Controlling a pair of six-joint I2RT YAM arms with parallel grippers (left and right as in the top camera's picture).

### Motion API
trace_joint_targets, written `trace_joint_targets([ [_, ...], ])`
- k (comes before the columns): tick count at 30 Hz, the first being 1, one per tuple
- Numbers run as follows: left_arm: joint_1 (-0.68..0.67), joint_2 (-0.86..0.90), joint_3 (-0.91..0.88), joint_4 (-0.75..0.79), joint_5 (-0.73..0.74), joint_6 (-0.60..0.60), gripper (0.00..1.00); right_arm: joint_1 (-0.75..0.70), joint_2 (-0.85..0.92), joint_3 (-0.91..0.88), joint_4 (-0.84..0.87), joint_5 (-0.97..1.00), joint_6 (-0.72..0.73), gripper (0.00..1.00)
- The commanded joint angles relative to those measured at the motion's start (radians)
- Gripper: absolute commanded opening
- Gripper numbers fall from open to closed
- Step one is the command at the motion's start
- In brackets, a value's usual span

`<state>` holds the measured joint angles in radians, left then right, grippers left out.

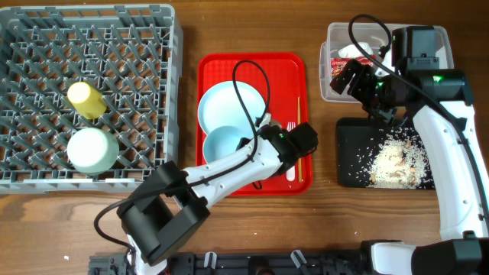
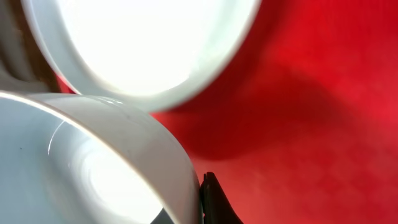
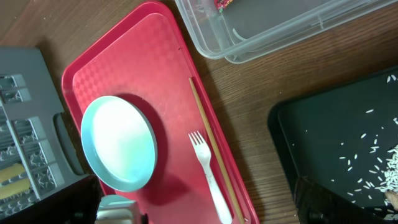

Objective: Sort waste into correct bins and load items into the dishwasher rack
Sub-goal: 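Carry the small bowl to the gray rack and release it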

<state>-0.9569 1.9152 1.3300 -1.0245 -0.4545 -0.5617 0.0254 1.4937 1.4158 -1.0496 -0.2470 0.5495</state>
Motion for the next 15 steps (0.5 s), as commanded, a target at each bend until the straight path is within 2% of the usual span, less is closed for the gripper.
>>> trace_joint_targets([
  [1, 0.023, -0.01, 0.047, -0.005, -0.183, 0.005, 0.04, 0.001, -0.007, 0.017, 0.002, -0.01, 0.008, 1.0],
  [4, 0.1, -0.011, 0.097, 0.002, -0.224, 0.038, 0.04, 0.001, -0.007, 0.017, 0.002, -0.01, 0.008, 1.0],
  [7, 0.222, -0.011, 0.174, 0.09, -0.178, 0.242, 0.04, 0.001, -0.007, 0.017, 0.002, -0.01, 0.008, 1.0],
  [10, 0.352, -0.011, 0.251, 0.198, -0.109, 0.397, 0.04, 0.001, -0.007, 0.017, 0.002, -0.01, 0.008, 1.0],
  [15, 0.525, -0.01, 0.293, 0.406, -0.1, 0.718, 0.04, 0.001, -0.007, 0.017, 0.002, -0.01, 0.008, 1.0],
])
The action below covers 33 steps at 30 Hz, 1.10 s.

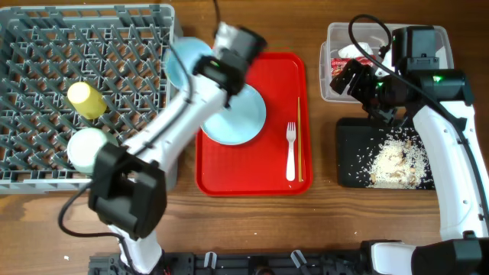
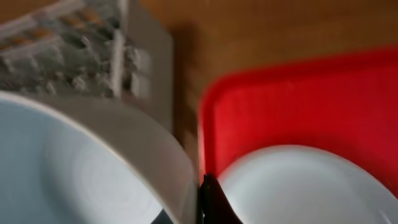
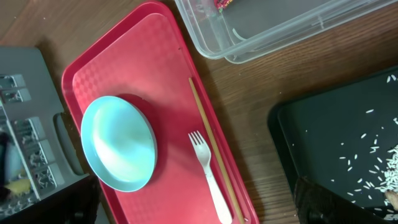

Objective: Sort waste into correct bins and load items into the dishwasher rack
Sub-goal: 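Carry the small bowl to the gray rack and release it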

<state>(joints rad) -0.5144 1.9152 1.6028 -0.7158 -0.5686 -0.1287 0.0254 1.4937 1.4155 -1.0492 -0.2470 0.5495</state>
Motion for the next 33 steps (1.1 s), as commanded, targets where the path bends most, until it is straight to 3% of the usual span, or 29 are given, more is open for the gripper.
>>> trace_joint_targets([
  [1, 0.11, -0.009, 0.021, 0.137, 0.015, 0.308, 0.04, 0.001, -0.007, 0.018, 0.002, -0.01, 0.008, 1.0],
  [3, 0.177, -0.009, 0.021, 0.238, 0.032, 0.319, 0.04, 0.001, -0.007, 0.018, 0.002, -0.01, 0.008, 1.0],
  [7, 0.311, -0.006, 0.021, 0.375, 0.322, 0.349, 0.04, 0.001, -0.007, 0.018, 0.002, -0.01, 0.008, 1.0],
  [9, 0.387, 0.005, 0.021, 0.434, 0.485, 0.288, 0.04, 0.001, -0.007, 0.018, 0.002, -0.01, 0.008, 1.0],
  [16, 0.571, 0.091, 0.021, 0.635, 0.851, 0.05, 0.04, 0.001, -0.007, 0.018, 0.002, -0.01, 0.008, 1.0],
  [25, 0.698, 0.228, 0.021, 0.809, 1.164, -0.252, 0.04, 0.001, -0.007, 0.018, 0.002, -0.01, 0.007, 1.0],
  [28, 0.732, 0.247, 0.021, 0.824, 1.186, -0.355, 0.04, 0.001, -0.007, 0.018, 0.002, -0.01, 0.008, 1.0],
  [33, 0.798, 0.247, 0.021, 0.804, 1.272, -0.413, 0.04, 0.001, -0.007, 0.018, 0.002, -0.01, 0.008, 0.99],
])
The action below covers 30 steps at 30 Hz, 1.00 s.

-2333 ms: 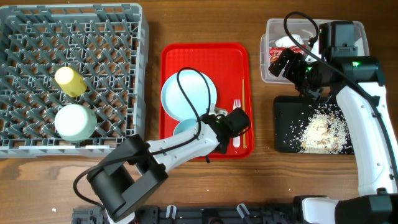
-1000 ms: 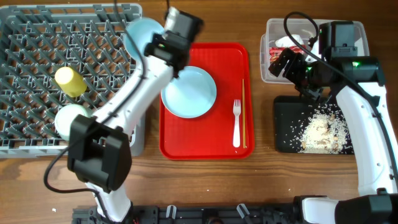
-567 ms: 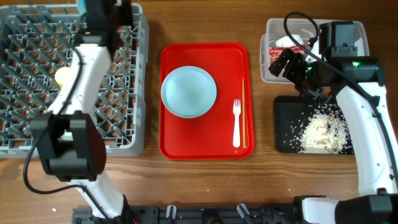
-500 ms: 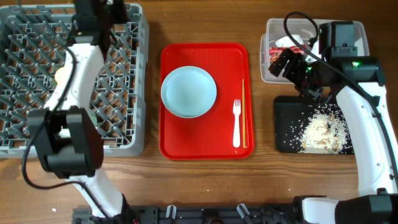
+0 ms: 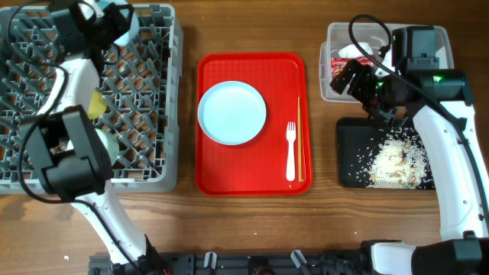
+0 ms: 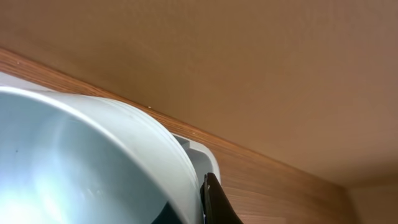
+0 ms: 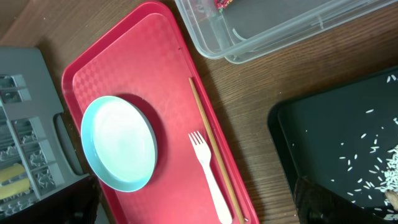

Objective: Sort waste into correct bins and load items into the dishwasher rack
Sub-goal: 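Carry the small bowl to the gray rack and release it, then reach the left gripper to the large light-blue plate on the tray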

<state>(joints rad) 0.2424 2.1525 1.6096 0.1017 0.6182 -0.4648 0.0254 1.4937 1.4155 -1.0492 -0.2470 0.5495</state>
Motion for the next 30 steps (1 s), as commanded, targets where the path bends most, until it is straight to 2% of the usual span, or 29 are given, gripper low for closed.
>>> trace_joint_targets([
  [1, 0.051, 0.01, 0.014, -0.027, 0.09, -0.079, 0.04, 0.001, -0.007, 0.018, 0.002, -0.01, 0.008, 1.0],
  [4, 0.085, 0.01, 0.014, -0.086, 0.111, -0.089, 0.04, 0.001, -0.007, 0.018, 0.002, -0.01, 0.008, 1.0],
  [8, 0.125, 0.009, 0.014, -0.124, 0.128, -0.12, 0.14, 0.001, -0.007, 0.018, 0.002, -0.01, 0.008, 1.0],
  [12, 0.19, -0.007, 0.014, -0.168, 0.13, -0.119, 0.29, 0.001, -0.007, 0.018, 0.002, -0.01, 0.008, 1.0],
  [15, 0.236, -0.035, 0.014, -0.187, 0.129, -0.115, 0.45, 0.001, -0.007, 0.018, 0.002, -0.01, 0.008, 1.0],
  [17, 0.266, -0.066, 0.014, -0.2, 0.125, -0.116, 0.59, 0.001, -0.007, 0.018, 0.002, -0.01, 0.008, 1.0],
  [21, 0.29, -0.136, 0.014, -0.265, 0.061, -0.107, 1.0, 0.001, -0.007, 0.018, 0.002, -0.01, 0.008, 1.0],
  [24, 0.281, -0.188, 0.014, -0.31, 0.038, -0.059, 0.98, 0.001, -0.007, 0.018, 0.002, -0.01, 0.008, 1.0],
  [25, 0.272, -0.202, 0.014, -0.323, 0.023, -0.046, 0.94, 0.001, -0.007, 0.018, 0.002, -0.01, 0.008, 1.0],
  [26, 0.262, -0.213, 0.014, -0.334, 0.002, -0.04, 0.81, 0.001, -0.007, 0.018, 0.002, -0.01, 0.008, 1.0],
  [27, 0.249, -0.222, 0.014, -0.342, -0.023, -0.036, 0.63, 0.001, -0.007, 0.018, 0.002, -0.01, 0.008, 1.0],
  [28, 0.227, -0.23, 0.014, -0.348, -0.053, -0.035, 0.39, 0.001, -0.007, 0.018, 0.002, -0.01, 0.008, 1.0],
  [29, 0.205, -0.234, 0.014, -0.349, -0.067, -0.014, 0.22, 0.001, -0.007, 0.018, 0.002, -0.01, 0.008, 1.0],
  [30, 0.174, -0.234, 0.014, -0.351, -0.086, 0.024, 0.13, 0.001, -0.007, 0.018, 0.002, -0.01, 0.008, 1.0],
])
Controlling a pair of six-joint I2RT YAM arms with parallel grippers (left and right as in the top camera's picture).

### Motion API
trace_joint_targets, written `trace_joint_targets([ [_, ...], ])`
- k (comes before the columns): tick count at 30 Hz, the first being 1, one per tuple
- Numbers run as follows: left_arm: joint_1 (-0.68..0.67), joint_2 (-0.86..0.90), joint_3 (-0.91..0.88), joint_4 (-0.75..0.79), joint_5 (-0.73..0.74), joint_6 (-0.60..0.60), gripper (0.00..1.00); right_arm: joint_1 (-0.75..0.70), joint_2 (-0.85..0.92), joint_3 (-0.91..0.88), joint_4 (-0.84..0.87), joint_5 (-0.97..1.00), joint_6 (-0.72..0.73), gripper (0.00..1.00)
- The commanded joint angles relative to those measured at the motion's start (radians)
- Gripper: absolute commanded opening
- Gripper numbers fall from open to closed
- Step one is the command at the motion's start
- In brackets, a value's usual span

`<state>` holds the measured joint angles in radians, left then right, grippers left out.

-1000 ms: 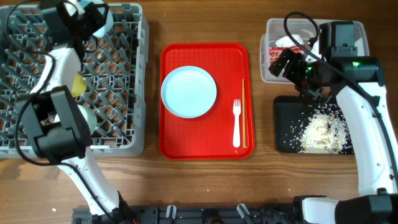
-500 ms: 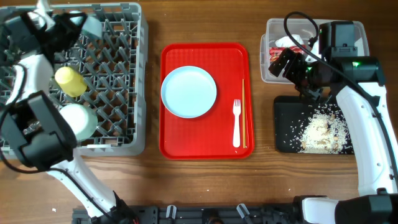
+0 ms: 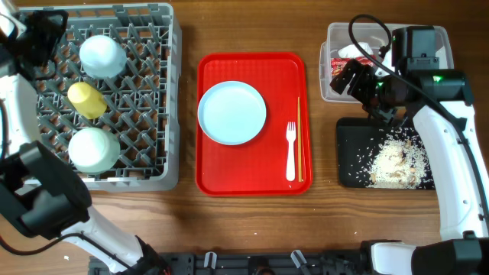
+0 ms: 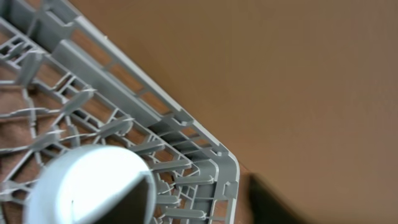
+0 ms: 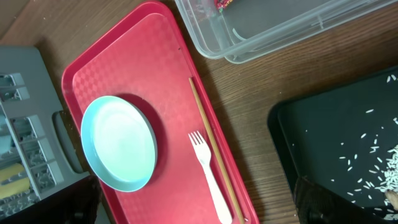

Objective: Sort waste into correct bins and load items into the dishwasher rack
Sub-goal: 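Reach the left gripper to the large light-blue plate on the tray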

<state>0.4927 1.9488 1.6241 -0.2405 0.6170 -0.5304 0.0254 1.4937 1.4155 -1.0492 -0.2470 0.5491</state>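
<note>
A pale blue bowl (image 3: pixel 103 55) sits upside down in the far row of the grey dishwasher rack (image 3: pixel 157 177); the left wrist view shows it as the bowl (image 4: pixel 87 186). My left gripper (image 3: pixel 32 36) hangs open and empty over the rack's far left corner, left of the bowl. On the red tray (image 3: pixel 215 179) lie a pale blue plate (image 3: pixel 232 113), a white fork (image 3: pixel 290 153) and a wooden chopstick (image 3: pixel 299 137). My right gripper (image 3: pixel 350 76) hovers open and empty at the clear bin's near left corner.
A yellow cup (image 3: pixel 86 100) and a mint cup (image 3: pixel 92 149) stand in the rack. The clear bin (image 3: pixel 382 30) at the far right holds wrappers. In front of it a black tray (image 3: pixel 351 153) carries spilled rice (image 3: pixel 393 162).
The bowl was in my left gripper above the rack's far edge; now it rests upside down in the rack. The left gripper has let go and stands further left. The right arm is unmoved.
My left gripper was shut on the bowl on the red tray beside the plate. Then it held the bowl at the rack's right edge, then over the rack's far side. Now the bowl sits in the rack and the gripper is open.
</note>
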Motion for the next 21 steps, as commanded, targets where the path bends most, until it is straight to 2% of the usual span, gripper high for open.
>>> trace_joint_targets([
  [1, -0.115, -0.03, -0.001, -0.023, -0.137, 0.116, 0.04, 0.001, -0.007, 0.018, 0.002, -0.01, 0.008, 1.0],
  [2, -0.149, -0.027, -0.001, -0.042, -0.211, 0.141, 0.04, 0.001, -0.007, 0.018, 0.002, -0.01, 0.008, 1.0],
  [4, -0.254, -0.008, -0.001, -0.085, -0.501, 0.233, 0.04, 0.001, -0.007, 0.018, 0.002, -0.01, 0.008, 1.0],
  [5, -0.288, 0.0, -0.001, -0.095, -0.591, 0.262, 0.04, 0.001, -0.007, 0.018, 0.002, -0.01, 0.008, 1.0],
  [8, -0.359, 0.0, -0.001, -0.138, -0.656, 0.33, 0.04, 0.001, -0.007, 0.018, 0.002, -0.01, 0.008, 1.0],
  [11, -0.418, -0.049, -0.001, -0.205, -0.636, 0.333, 0.04, 0.001, -0.007, 0.018, 0.002, -0.01, 0.008, 1.0],
  [12, -0.444, -0.077, -0.001, -0.242, -0.599, 0.333, 0.08, 0.001, -0.007, 0.018, 0.002, -0.01, 0.008, 1.0],
  [13, -0.47, -0.107, -0.001, -0.283, -0.544, 0.333, 0.15, 0.001, -0.007, 0.018, 0.002, -0.01, 0.008, 1.0],
  [14, -0.497, -0.136, -0.001, -0.328, -0.473, 0.333, 0.28, 0.001, -0.007, 0.018, 0.002, -0.01, 0.008, 1.0],
  [15, -0.518, -0.156, -0.001, -0.36, -0.416, 0.333, 0.45, 0.001, -0.007, 0.018, 0.002, -0.01, 0.008, 1.0],
  [16, -0.55, -0.18, -0.001, -0.405, -0.33, 0.333, 1.0, 0.001, -0.007, 0.018, 0.002, -0.01, 0.008, 1.0],
  [19, -0.633, -0.199, -0.001, -0.526, -0.107, 0.333, 1.0, 0.001, -0.007, 0.018, 0.002, -0.01, 0.008, 1.0],
  [21, -0.694, -0.194, -0.002, -0.606, -0.061, 0.333, 1.0, 0.001, -0.007, 0.018, 0.002, -0.01, 0.008, 1.0],
])
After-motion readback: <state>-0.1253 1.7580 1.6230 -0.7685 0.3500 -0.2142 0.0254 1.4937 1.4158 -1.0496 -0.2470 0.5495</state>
